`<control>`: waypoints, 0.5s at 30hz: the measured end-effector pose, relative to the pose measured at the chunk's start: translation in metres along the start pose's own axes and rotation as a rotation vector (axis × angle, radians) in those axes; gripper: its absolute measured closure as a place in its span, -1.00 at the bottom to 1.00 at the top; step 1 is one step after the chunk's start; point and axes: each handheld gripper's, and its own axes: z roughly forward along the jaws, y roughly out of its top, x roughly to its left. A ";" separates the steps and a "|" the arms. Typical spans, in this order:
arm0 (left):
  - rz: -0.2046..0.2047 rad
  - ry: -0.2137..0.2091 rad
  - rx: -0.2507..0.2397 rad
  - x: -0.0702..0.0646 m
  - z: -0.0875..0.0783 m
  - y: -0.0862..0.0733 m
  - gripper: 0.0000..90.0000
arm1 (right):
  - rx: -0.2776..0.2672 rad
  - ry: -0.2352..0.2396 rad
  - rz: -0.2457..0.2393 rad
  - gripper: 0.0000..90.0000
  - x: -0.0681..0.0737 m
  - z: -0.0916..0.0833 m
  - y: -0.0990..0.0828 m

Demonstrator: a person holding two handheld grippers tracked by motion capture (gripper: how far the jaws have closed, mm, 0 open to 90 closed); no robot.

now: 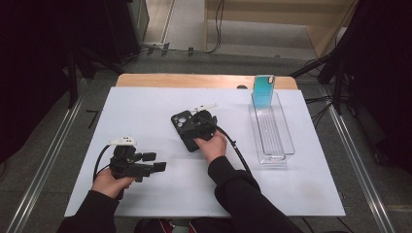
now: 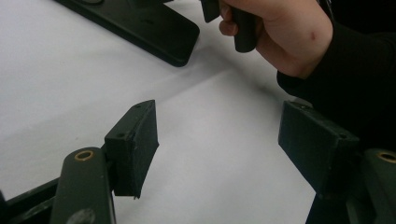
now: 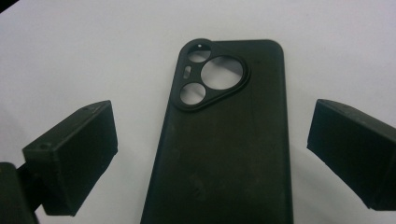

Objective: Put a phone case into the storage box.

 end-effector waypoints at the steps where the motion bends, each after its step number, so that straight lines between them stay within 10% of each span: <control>1: 0.000 0.001 0.000 0.000 0.000 0.000 -0.36 | 0.004 -0.001 -0.002 -1.00 0.000 0.001 -0.002; 15: -0.001 0.001 0.003 0.001 0.002 0.000 -0.36 | 0.052 -0.046 -0.048 -1.00 0.001 0.015 -0.016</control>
